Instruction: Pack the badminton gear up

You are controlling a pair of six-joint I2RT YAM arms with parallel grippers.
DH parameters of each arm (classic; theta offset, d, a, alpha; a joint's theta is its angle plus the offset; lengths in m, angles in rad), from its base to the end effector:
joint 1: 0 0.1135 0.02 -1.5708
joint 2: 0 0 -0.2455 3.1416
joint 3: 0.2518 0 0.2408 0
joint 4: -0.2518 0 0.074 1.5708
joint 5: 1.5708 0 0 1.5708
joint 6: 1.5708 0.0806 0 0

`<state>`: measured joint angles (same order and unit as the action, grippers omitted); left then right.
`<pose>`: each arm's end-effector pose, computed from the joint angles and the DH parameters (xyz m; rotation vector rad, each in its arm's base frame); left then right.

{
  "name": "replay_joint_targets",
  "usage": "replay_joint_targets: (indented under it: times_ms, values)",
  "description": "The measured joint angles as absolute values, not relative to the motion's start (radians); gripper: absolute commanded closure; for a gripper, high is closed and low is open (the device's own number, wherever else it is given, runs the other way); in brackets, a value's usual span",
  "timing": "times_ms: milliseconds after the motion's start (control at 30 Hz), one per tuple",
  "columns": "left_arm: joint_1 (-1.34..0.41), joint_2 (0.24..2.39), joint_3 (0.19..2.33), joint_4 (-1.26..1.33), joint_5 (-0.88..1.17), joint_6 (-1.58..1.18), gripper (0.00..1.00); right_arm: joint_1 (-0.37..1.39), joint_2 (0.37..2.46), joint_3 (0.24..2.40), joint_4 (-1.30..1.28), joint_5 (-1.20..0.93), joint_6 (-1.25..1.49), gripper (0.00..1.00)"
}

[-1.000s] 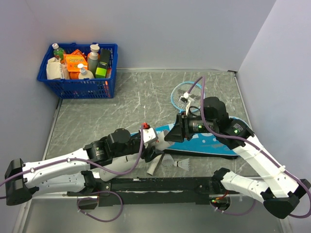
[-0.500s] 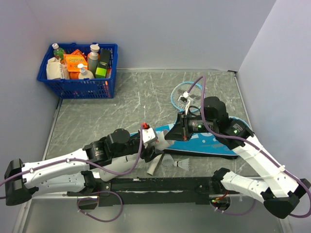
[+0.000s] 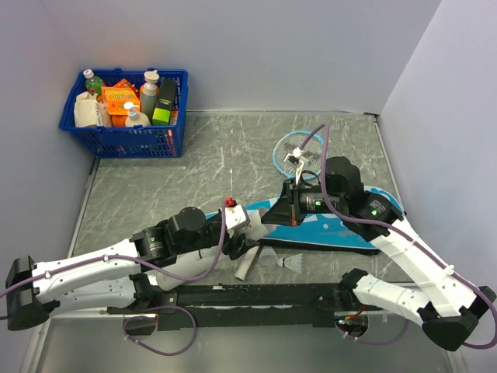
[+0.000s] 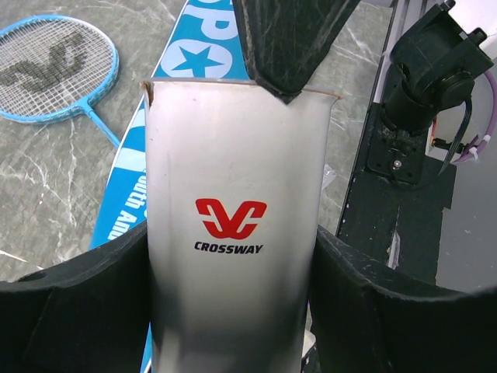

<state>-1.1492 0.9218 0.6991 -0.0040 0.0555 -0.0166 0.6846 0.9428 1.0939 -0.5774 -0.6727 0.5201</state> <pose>0.1035 -0.2417 0.2814 1.0468 1.5688 -0.8694 0.1403 0.1793 0.3499 -0.6577 2.0982 1.4009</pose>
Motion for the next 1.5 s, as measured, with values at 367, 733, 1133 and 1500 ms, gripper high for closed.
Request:
replay_joint_targets:
  times_ms: [367,733,1133,1500]
  values:
    - [-1.155,0.911,0.685,-0.028,0.028,-0.072,0.99,0.555,0.914,1.103,-0.638,-0.675,0.492,1.0]
    - [-1.163,0.898,0.685,-0.026,0.028,-0.077,0.99,0.352,0.899,1.112,-0.677,-0.662,0.459,1.0]
    - [-1.175,0.897,0.685,-0.025,0.02,-0.077,0.99,0.266,0.987,1.121,-0.678,-0.565,0.424,1.0]
    - [-1.183,0.893,0.685,-0.025,0.019,-0.092,0.99,0.264,1.053,1.009,-0.696,-0.305,0.397,0.42]
